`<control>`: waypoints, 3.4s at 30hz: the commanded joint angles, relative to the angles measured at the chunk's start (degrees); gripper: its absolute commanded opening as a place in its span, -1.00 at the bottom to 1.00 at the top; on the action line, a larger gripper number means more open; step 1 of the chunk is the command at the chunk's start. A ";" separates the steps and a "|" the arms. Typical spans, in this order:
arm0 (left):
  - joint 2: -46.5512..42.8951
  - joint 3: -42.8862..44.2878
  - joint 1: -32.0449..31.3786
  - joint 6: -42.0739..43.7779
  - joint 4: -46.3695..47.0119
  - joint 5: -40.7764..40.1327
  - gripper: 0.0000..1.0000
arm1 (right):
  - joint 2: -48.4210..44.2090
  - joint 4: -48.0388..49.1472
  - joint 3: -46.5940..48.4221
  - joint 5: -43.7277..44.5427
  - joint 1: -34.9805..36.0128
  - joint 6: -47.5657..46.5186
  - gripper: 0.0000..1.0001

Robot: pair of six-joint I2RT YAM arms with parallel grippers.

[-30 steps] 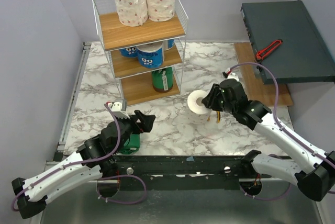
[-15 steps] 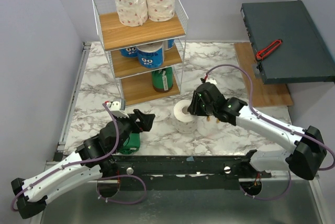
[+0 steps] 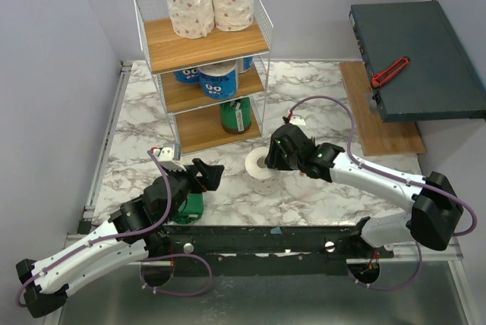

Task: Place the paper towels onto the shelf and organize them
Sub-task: Adjust the paper towel at the center of the board, then pick up the paper towel from the center of the board.

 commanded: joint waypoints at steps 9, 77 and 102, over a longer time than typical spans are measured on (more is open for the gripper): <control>-1.08 0.24 -0.20 -0.39 -2.08 -1.53 0.87 | 0.62 -4.27 5.77 0.21 0.12 0.36 0.65; -3.69 -2.96 -0.20 -3.06 -2.51 -0.65 0.86 | 8.79 -20.15 13.57 -2.10 -0.03 3.08 -0.21; -5.83 2.60 -0.12 3.34 -4.92 -6.23 0.86 | 14.52 -50.42 80.03 -0.07 -0.02 -11.24 -0.29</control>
